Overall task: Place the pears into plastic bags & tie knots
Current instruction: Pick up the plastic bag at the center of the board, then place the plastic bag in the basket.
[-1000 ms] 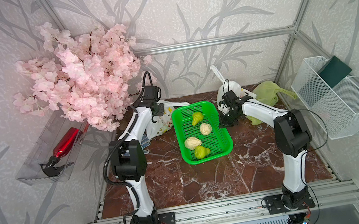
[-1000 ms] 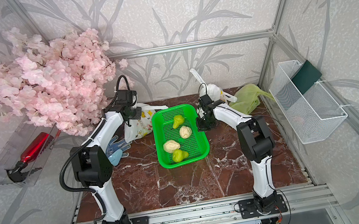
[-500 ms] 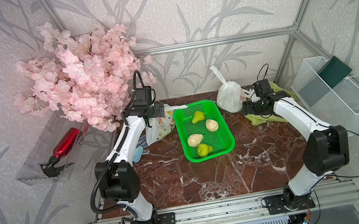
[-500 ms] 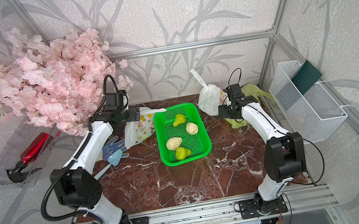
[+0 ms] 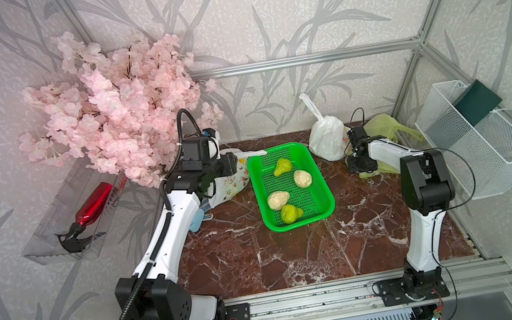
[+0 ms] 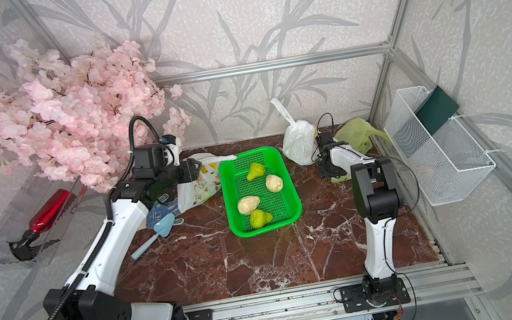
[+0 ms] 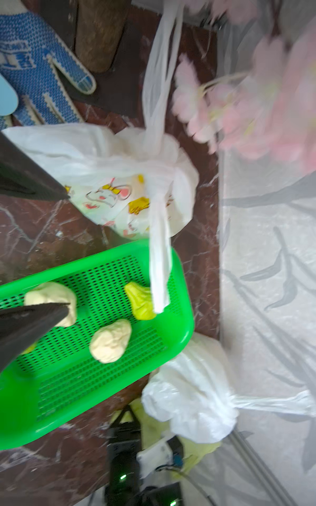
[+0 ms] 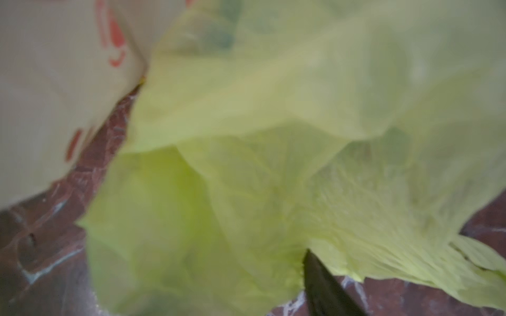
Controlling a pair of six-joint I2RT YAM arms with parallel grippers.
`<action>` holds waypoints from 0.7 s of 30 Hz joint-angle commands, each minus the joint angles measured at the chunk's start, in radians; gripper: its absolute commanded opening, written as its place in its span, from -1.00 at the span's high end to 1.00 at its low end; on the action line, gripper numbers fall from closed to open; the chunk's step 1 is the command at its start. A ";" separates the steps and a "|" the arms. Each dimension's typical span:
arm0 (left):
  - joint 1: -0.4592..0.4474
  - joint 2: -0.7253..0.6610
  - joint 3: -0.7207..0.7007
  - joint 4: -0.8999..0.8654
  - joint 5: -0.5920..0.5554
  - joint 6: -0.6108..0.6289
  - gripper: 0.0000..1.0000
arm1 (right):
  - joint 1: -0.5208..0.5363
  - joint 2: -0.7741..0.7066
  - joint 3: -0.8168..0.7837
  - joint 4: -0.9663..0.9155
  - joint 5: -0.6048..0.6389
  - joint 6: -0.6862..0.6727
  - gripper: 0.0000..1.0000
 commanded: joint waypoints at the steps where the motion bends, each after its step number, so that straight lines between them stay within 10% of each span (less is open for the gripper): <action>1: -0.077 -0.084 -0.065 -0.061 -0.018 0.024 -0.21 | 0.023 -0.073 -0.033 0.100 0.025 -0.041 0.49; 6: -0.097 -0.140 -0.150 -0.072 -0.009 -0.042 -0.21 | 0.120 -0.271 -0.097 0.077 0.059 -0.110 0.95; 12: -0.106 -0.159 -0.160 -0.066 0.019 -0.056 -0.19 | 0.338 -0.502 -0.088 -0.052 -0.003 -0.176 1.00; 17: -0.108 -0.166 -0.143 -0.064 -0.001 -0.052 -0.18 | 0.599 -0.397 0.115 -0.293 -0.086 -0.245 1.00; 21: -0.088 -0.190 -0.144 -0.081 -0.114 -0.052 -0.06 | 0.729 -0.229 0.257 -0.406 -0.181 -0.247 0.38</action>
